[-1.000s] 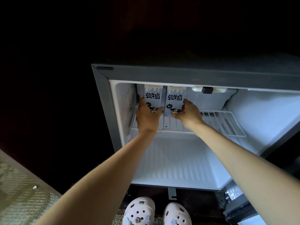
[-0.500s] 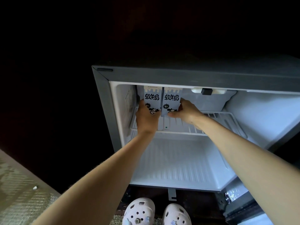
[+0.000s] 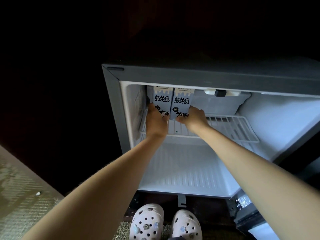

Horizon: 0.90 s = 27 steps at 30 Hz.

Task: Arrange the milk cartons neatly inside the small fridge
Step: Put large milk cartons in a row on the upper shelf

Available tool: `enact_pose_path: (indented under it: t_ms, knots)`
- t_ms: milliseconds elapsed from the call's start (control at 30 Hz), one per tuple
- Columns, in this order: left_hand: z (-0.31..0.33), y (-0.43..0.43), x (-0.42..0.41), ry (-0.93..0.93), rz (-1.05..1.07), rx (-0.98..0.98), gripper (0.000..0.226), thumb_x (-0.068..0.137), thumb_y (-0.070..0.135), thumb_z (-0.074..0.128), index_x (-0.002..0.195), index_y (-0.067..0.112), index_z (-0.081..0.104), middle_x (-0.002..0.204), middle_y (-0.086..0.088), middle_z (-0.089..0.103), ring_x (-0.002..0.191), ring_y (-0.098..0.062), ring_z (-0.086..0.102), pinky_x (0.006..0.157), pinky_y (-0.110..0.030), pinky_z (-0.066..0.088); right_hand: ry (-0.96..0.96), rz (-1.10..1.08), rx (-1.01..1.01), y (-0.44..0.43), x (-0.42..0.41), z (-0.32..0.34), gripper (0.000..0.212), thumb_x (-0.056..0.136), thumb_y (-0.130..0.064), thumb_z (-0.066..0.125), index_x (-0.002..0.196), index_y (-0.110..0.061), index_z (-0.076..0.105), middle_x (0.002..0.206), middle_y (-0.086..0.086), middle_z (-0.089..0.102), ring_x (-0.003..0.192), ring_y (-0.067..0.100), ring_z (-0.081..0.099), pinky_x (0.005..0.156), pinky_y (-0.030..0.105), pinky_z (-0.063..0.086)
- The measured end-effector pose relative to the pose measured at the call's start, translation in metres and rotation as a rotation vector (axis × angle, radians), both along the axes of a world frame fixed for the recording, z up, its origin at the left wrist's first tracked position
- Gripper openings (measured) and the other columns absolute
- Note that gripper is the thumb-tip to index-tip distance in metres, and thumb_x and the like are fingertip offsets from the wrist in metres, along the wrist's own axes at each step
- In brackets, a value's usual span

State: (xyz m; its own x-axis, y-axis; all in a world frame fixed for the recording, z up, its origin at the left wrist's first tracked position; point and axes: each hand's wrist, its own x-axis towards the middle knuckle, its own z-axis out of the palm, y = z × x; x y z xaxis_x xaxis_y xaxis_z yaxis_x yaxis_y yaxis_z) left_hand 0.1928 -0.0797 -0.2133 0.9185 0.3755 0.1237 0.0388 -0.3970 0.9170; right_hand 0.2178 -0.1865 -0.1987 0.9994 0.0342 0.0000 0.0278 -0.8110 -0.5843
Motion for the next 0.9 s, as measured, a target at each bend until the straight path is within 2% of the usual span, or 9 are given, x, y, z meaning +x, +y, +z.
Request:
enact_pose_path:
  t_ms: [133,267,433,567,667,733,800,833,900]
  knots:
    - [0.008,0.001,-0.008,0.087,-0.036,0.058,0.066,0.087,0.006,0.061,0.143,0.005,0.024,0.143,-0.009,0.043,0.132,-0.023,0.043,0.105,-0.027,0.035,-0.011,-0.076,0.011,0.001,-0.013,0.006,0.043,0.086,-0.026,0.061,0.118,0.001,0.050,0.125,0.016,0.056,0.121,0.034,0.043,0.094,0.037,0.039]
    - [0.023,0.001,-0.031,0.232,-0.063,0.208,0.067,0.089,-0.006,0.048,0.146,0.000,0.014,0.146,-0.015,0.035,0.134,-0.028,0.038,0.107,-0.030,0.034,-0.131,-0.165,-0.111,0.006,-0.047,0.014,0.042,0.089,-0.013,0.058,0.124,0.002,0.042,0.128,0.018,0.052,0.122,0.033,0.043,0.092,0.038,0.042]
    - [0.059,0.004,-0.088,0.244,-0.107,0.280,0.046,0.089,-0.008,0.036,0.134,0.001,0.032,0.130,-0.021,0.049,0.116,-0.035,0.051,0.089,-0.037,0.045,-0.225,-0.084,-0.124,0.023,-0.114,0.028,0.035,0.091,-0.010,0.052,0.124,0.001,0.045,0.129,0.017,0.051,0.121,0.030,0.046,0.095,0.035,0.041]
    - [0.086,0.025,-0.154,0.211,-0.039,0.307,0.041,0.090,0.000,0.037,0.130,0.005,0.045,0.126,-0.019,0.056,0.113,-0.034,0.055,0.087,-0.033,0.045,-0.228,-0.041,0.019,0.041,-0.179,0.055,0.026,0.091,-0.011,0.049,0.116,-0.003,0.053,0.122,0.014,0.055,0.111,0.031,0.054,0.087,0.033,0.043]
    - [0.094,0.056,-0.213,0.210,0.038,0.349,0.028,0.089,0.007,0.044,0.108,0.005,0.065,0.110,-0.014,0.064,0.102,-0.032,0.060,0.080,-0.030,0.046,-0.209,0.000,0.069,0.062,-0.235,0.070,0.025,0.091,-0.010,0.047,0.114,-0.005,0.056,0.119,0.013,0.057,0.108,0.031,0.055,0.084,0.031,0.042]
    - [0.092,0.081,-0.255,0.218,0.054,0.367,0.020,0.089,0.008,0.046,0.091,0.005,0.065,0.094,-0.012,0.062,0.088,-0.028,0.058,0.071,-0.029,0.043,-0.183,0.041,0.093,0.082,-0.271,0.072,0.024,0.090,-0.008,0.047,0.111,-0.005,0.059,0.115,0.012,0.060,0.105,0.030,0.057,0.080,0.030,0.042]
    - [0.085,0.105,-0.297,0.230,0.071,0.391,0.018,0.090,0.008,0.047,0.089,0.004,0.064,0.087,-0.012,0.059,0.081,-0.026,0.054,0.064,-0.028,0.040,-0.157,0.104,0.118,0.107,-0.301,0.069,0.022,0.089,-0.007,0.048,0.105,-0.005,0.062,0.109,0.012,0.063,0.097,0.029,0.060,0.073,0.029,0.043]
    - [0.081,0.116,-0.316,0.237,0.096,0.401,0.018,0.090,0.008,0.046,0.090,0.003,0.064,0.088,-0.014,0.061,0.082,-0.029,0.056,0.062,-0.028,0.037,-0.140,0.133,0.127,0.121,-0.315,0.067,0.021,0.088,-0.007,0.049,0.104,-0.006,0.063,0.108,0.012,0.064,0.096,0.029,0.061,0.072,0.029,0.045]
    - [0.068,0.136,-0.348,0.287,0.187,0.401,0.024,0.090,0.009,0.046,0.099,0.001,0.066,0.101,-0.019,0.066,0.097,-0.036,0.058,0.069,-0.030,0.039,-0.097,0.192,0.127,0.147,-0.341,0.060,0.021,0.088,-0.009,0.049,0.103,-0.007,0.064,0.108,0.011,0.065,0.097,0.030,0.061,0.076,0.033,0.049]
